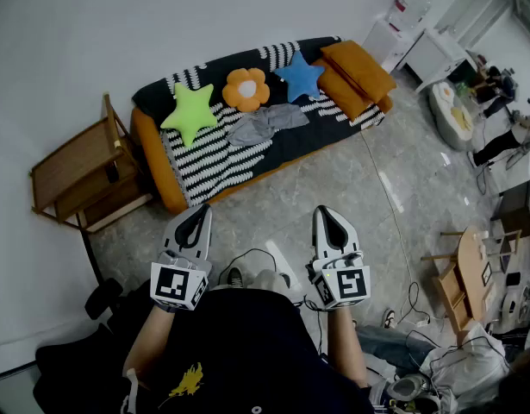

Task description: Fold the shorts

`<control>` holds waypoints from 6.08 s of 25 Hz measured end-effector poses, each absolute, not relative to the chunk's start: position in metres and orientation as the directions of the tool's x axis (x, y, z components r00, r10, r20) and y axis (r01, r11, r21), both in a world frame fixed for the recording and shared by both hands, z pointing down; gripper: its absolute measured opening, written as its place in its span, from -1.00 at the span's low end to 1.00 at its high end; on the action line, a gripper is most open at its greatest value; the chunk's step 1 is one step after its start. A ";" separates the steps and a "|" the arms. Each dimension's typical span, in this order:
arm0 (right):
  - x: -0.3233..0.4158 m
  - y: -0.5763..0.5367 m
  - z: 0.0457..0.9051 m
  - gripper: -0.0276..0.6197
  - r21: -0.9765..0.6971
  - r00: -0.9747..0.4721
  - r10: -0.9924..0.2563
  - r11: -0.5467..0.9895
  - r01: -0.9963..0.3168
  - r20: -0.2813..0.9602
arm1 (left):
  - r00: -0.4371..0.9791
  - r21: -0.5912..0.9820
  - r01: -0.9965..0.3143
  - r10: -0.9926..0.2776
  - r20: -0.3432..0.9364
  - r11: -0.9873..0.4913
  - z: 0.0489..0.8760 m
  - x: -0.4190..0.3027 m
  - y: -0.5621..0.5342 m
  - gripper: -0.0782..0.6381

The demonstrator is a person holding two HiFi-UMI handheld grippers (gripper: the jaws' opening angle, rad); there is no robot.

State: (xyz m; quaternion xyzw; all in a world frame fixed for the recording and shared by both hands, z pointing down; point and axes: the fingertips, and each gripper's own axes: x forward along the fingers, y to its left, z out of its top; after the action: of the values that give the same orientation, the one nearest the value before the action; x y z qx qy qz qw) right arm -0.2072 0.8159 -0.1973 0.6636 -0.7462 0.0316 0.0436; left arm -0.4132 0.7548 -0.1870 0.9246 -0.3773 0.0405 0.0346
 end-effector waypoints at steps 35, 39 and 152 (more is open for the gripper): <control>-0.180 0.818 -0.189 -0.82 0.072 -0.042 -0.990 0.052 -0.996 0.133 | 0.675 -0.016 -0.737 -0.737 0.023 -0.676 -0.194 -0.409 0.741 -0.55; -0.171 0.822 -0.188 -0.66 0.072 -0.007 -0.990 0.018 -0.997 0.140 | 0.666 -0.045 -0.742 -0.743 0.071 -0.669 -0.188 -0.410 0.738 -0.22; 0.119 0.128 0.134 -0.39 -0.018 -0.107 -0.675 0.138 -0.990 0.730 | 0.547 0.347 -0.835 -0.574 0.609 -0.428 0.257 -0.060 0.030 0.63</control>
State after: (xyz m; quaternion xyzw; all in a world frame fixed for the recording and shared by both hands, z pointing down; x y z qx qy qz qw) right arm 0.1194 0.1285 0.1336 0.5996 -0.6943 0.2677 0.2946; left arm -0.0597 0.0297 0.2571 0.8197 -0.4296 0.2045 0.3188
